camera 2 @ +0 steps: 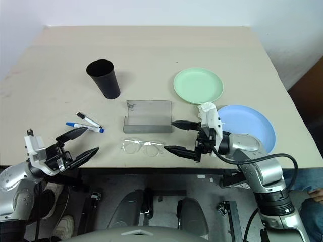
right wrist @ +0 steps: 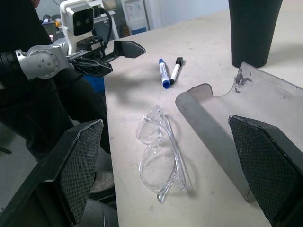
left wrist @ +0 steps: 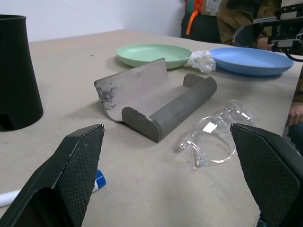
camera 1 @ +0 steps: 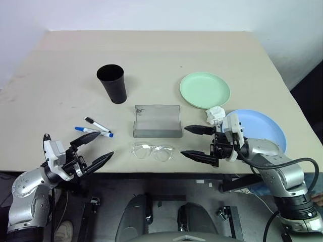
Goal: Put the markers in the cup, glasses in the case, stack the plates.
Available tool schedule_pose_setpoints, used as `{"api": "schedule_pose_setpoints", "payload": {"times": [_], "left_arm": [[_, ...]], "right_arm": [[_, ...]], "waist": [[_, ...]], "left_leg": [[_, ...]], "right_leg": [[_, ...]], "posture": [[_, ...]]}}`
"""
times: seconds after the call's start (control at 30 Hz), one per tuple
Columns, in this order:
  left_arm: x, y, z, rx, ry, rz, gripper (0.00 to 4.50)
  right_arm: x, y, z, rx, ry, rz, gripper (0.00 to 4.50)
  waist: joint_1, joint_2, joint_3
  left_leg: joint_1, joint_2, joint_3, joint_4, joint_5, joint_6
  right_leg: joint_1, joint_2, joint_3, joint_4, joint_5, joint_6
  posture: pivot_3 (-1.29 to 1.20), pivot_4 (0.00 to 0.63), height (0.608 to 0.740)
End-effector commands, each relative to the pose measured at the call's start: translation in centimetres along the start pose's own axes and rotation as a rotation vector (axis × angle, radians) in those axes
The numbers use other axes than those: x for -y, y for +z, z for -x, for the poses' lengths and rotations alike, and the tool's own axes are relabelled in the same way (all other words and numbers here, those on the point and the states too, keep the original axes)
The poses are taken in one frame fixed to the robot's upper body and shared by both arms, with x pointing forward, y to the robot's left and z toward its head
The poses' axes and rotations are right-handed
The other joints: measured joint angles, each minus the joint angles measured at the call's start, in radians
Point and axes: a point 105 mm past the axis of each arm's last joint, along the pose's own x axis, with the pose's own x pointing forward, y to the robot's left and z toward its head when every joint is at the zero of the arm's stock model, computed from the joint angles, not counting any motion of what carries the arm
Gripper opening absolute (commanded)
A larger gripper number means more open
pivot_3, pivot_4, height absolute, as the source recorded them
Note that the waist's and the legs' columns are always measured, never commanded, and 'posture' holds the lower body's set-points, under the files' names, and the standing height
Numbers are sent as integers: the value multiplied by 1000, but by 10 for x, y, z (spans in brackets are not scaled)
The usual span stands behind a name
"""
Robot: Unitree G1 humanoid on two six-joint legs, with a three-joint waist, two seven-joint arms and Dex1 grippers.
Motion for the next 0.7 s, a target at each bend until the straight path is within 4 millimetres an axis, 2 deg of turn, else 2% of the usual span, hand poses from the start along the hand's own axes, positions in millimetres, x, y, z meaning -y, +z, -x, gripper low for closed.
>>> {"api": "schedule_pose_setpoints", "payload": {"times": [0.03, 0.23, 0.5, 0.63, 0.7], "left_arm": [[-4, 5, 6, 11, 24, -36, 4464], [0, 7, 0, 19, -16, -23, 4464], [-1, 24, -16, 59, -60, -18, 4464], [3, 28, -31, 58, -87, -13, 4464], [1, 35, -40, 75, -93, -1, 4464]], "right_arm": [[1, 12, 1, 30, -5, 42, 4500], [4, 20, 6, 43, -37, 41, 4500], [18, 32, 19, 58, -120, 33, 4500], [33, 32, 34, 43, -201, 10, 4500], [48, 33, 44, -3, -278, 15, 4500]], "waist": [[0, 0, 0], [1, 0, 0], [1, 0, 0], [1, 0, 0], [2, 0, 0]], "left_leg": [[0, 0, 0, 0, 0, 0], [0, 0, 0, 0, 0, 0], [0, 0, 0, 0, 0, 0], [0, 0, 0, 0, 0, 0], [0, 0, 0, 0, 0, 0]], "right_leg": [[0, 0, 0, 0, 0, 0], [0, 0, 0, 0, 0, 0], [0, 0, 0, 0, 0, 0], [0, 0, 0, 0, 0, 0], [0, 0, 0, 0, 0, 0]], "posture": [[0, 150, 707], [0, 150, 707], [0, 150, 707], [0, 150, 707], [0, 150, 707]]}}
